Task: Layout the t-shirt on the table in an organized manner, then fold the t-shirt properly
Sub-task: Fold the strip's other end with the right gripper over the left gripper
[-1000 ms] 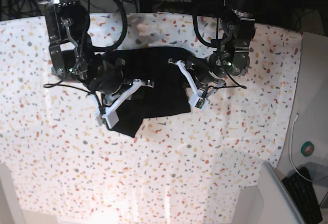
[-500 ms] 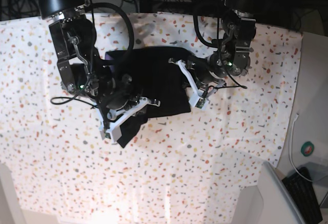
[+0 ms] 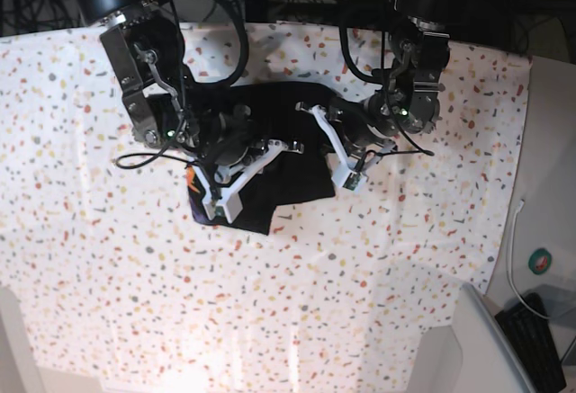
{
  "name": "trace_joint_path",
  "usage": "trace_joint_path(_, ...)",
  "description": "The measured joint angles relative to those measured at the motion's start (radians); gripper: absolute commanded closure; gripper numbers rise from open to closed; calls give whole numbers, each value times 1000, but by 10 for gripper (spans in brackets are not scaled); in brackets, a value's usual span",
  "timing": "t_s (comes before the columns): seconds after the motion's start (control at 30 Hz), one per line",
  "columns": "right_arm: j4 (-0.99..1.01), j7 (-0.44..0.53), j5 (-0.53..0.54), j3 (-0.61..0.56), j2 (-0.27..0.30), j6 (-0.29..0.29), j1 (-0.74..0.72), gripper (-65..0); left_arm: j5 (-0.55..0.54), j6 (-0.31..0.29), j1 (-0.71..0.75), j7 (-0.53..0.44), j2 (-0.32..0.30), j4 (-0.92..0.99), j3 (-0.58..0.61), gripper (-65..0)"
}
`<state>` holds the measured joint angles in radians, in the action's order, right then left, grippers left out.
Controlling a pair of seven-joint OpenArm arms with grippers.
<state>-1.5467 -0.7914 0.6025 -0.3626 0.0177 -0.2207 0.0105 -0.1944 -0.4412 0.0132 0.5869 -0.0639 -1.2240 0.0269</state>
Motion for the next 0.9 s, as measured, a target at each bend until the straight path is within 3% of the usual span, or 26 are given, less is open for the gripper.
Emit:
trace_joint_path(0.37, 82, 47, 0, 0, -5, 0, -17, 0, 0, 0, 0, 0, 0, 0, 0, 0)
trace_joint_path(0.6, 84, 39, -3, 0, -56, -6, -58, 0, -1, 0, 0, 0, 0, 0, 0, 0)
trace_joint_path(0.9, 141, 45, 0, 1, -54, -6, -61, 0, -1, 0, 1, 0, 0, 0, 0, 0)
